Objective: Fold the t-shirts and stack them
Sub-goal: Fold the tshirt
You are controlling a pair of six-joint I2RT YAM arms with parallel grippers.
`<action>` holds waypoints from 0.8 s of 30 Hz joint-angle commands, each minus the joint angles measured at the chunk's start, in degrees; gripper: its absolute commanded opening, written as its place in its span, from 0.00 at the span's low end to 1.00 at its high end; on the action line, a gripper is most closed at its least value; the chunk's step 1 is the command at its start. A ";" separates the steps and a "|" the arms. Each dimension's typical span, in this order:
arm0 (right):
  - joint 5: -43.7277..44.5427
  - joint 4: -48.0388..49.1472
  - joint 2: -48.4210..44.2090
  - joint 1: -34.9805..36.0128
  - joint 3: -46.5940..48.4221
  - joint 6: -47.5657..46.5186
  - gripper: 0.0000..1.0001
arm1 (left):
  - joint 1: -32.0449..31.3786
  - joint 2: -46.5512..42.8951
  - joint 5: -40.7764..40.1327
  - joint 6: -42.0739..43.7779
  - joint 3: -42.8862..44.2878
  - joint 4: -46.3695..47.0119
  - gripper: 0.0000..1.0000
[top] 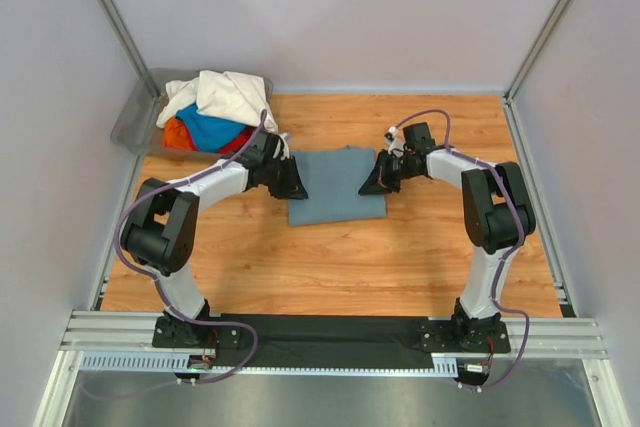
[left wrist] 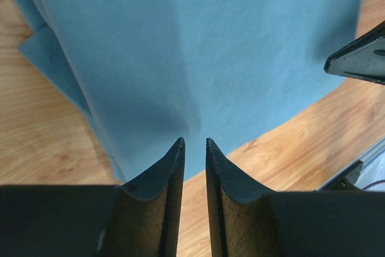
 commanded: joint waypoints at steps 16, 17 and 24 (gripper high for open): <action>-2.37 12.71 4.12 -3.85 6.24 7.88 0.31 | 0.04 4.21 -4.38 12.65 18.11 -4.60 0.44; -3.41 17.25 5.72 -3.85 7.73 11.12 0.31 | 0.47 5.97 -2.64 12.38 21.43 -4.95 0.41; -4.48 33.89 18.36 -3.76 12.30 22.65 0.24 | 2.41 16.25 -0.61 8.34 22.52 5.31 0.35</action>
